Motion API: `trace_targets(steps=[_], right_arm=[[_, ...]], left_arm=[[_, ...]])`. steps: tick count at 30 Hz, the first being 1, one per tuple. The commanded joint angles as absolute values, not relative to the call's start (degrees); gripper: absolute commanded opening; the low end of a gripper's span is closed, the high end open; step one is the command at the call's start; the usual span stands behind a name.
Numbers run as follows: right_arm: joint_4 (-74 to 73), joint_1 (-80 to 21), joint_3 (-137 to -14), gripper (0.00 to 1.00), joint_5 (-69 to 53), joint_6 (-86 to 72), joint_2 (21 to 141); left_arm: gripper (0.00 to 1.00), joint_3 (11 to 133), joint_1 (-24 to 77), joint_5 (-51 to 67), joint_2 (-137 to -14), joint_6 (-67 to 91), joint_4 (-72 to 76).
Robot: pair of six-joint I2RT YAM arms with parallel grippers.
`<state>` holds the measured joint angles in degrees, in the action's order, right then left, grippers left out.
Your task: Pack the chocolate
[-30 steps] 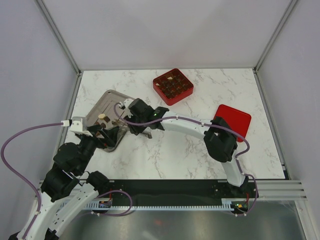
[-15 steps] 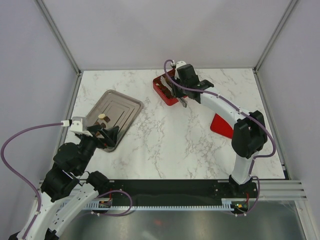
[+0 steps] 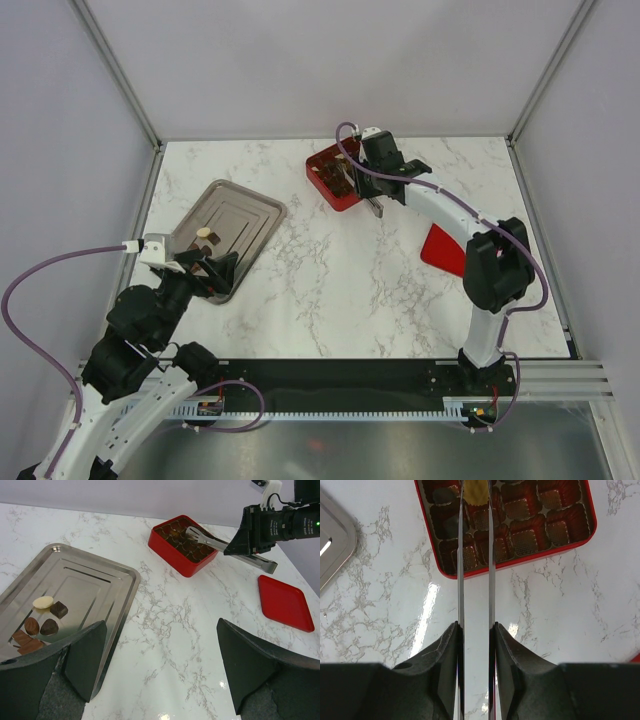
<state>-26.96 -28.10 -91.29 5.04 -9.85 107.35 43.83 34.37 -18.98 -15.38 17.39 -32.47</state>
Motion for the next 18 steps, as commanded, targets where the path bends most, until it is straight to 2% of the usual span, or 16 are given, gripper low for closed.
trace_targets(steps=[1,18], right_arm=[[-25.8,-27.4,-91.1,0.38,5.5,-10.5,108.1],[-26.3,-27.1,-93.0,0.48,5.9,-10.3,108.6]], left_arm=[[1.0,43.9,34.3,-19.4,-15.9,15.2,-30.0],[1.0,43.9,34.3,-19.4,-15.8,15.2,-30.0]])
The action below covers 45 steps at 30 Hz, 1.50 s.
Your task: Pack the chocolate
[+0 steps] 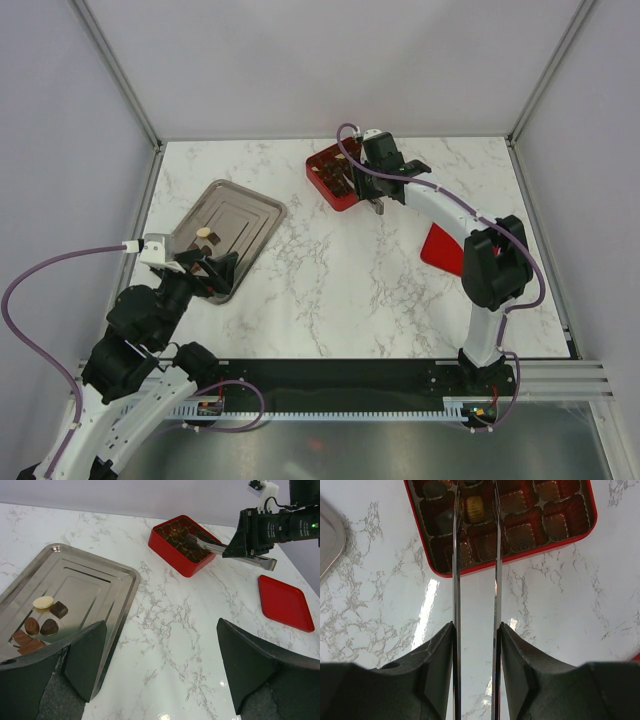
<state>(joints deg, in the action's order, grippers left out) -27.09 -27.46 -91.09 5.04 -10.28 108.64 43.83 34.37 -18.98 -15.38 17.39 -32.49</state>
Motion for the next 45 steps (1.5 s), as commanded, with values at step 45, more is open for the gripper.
trace_targets(steps=[45], right_arm=[[-17.5,-58.1,-112.7,0.53,-2.0,-7.6,130.2]], left_arm=[[1.0,43.9,34.3,-19.1,-14.3,15.2,-30.0]])
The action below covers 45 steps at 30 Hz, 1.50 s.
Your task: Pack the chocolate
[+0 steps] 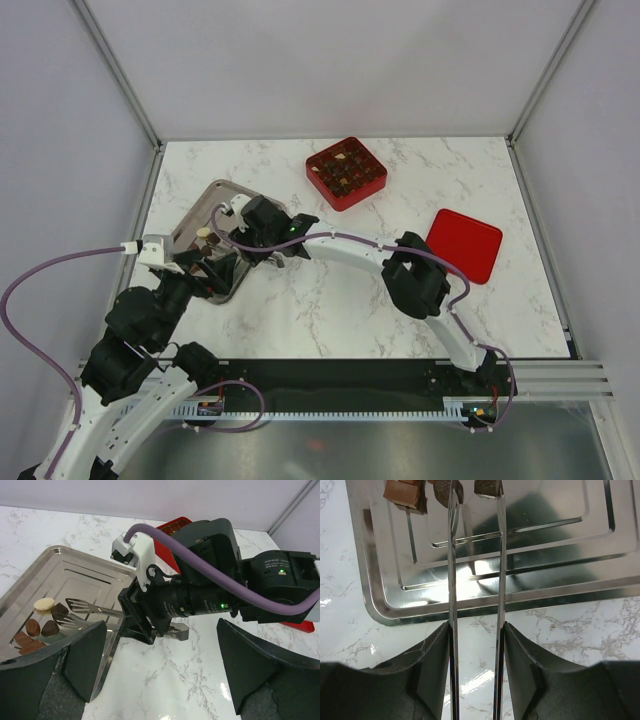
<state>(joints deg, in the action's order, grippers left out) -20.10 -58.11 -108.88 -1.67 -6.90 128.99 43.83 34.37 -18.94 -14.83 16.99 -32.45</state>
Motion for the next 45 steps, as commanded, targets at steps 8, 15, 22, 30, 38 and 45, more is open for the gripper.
trace_targets(steps=[8,15,22,30,38,45], right_arm=[[-17.9,-58.8,-116.0,0.52,-0.7,-9.1,133.8],[-18.3,-58.9,-116.0,0.46,1.1,-8.7,133.2],[-18.6,-58.3,-113.1,0.39,2.3,-8.9,128.8],[-18.5,-53.0,-105.6,0.37,-1.3,-12.6,120.8],[-19.0,-43.2,-97.7,0.36,-1.9,-14.1,110.3],[-23.1,-33.1,-92.1,0.37,5.9,-12.7,103.8]], left_arm=[[1.0,43.9,34.3,-19.1,-14.3,15.2,-30.0],[1.0,43.9,34.3,-19.2,-14.7,15.2,-30.0],[1.0,43.9,34.3,-19.2,-14.5,15.3,-30.0],[1.0,43.9,34.3,-19.1,-14.2,15.4,-30.0],[1.0,43.9,34.3,-19.0,-14.3,15.4,-30.0],[1.0,43.9,34.3,-18.9,-14.3,15.3,-30.1]])
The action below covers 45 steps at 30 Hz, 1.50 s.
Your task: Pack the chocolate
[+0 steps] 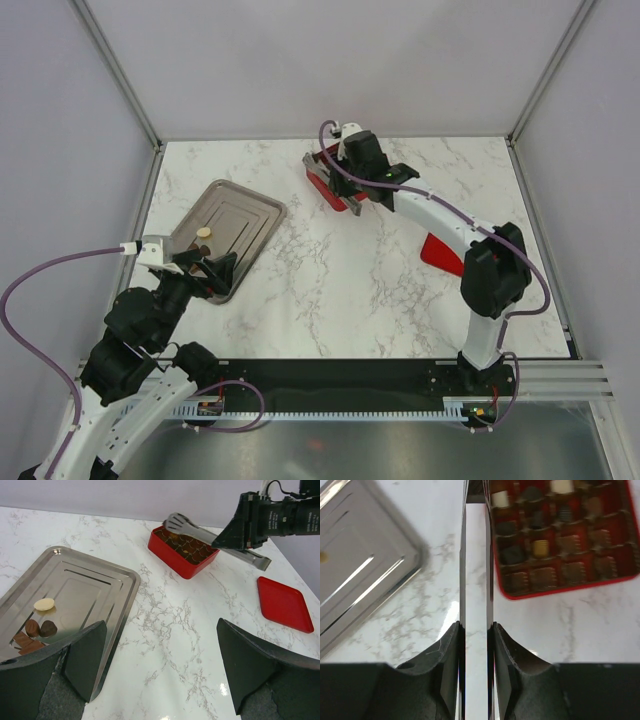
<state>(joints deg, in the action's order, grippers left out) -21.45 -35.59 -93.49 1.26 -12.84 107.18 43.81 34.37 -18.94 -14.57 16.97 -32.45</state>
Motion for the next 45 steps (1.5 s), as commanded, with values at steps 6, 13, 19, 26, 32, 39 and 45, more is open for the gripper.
trace_targets(steps=[6,13,19,26,32,39,45], right_arm=[[-25.0,-27.2,-90.3,0.37,7.7,-12.9,103.5],[-25.2,-25.1,-90.1,0.37,8.1,-14.1,104.8],[-25.2,-25.0,-90.3,0.39,8.4,-14.1,106.3],[-25.0,-24.5,-91.0,0.41,8.3,-14.2,108.1],[-25.0,-24.5,-91.9,0.46,7.5,-14.7,109.2],[-25.1,-24.6,-93.7,0.48,6.9,-13.4,108.5],[-25.4,-25.0,-94.7,0.48,4.2,-13.8,105.0]], left_arm=[[1.0,43.9,34.3,-18.7,-14.4,15.4,-30.0],[1.0,43.9,34.3,-18.8,-14.9,15.5,-30.0],[1.0,43.9,34.3,-18.8,-14.9,15.5,-30.0],[1.0,43.8,34.3,-18.7,-15.0,15.5,-30.0],[1.0,43.9,34.2,-18.9,-14.9,15.5,-29.9],[1.0,43.8,34.3,-19.1,-14.7,15.4,-30.0],[1.0,43.7,34.3,-19.1,-14.8,15.0,-29.9]])
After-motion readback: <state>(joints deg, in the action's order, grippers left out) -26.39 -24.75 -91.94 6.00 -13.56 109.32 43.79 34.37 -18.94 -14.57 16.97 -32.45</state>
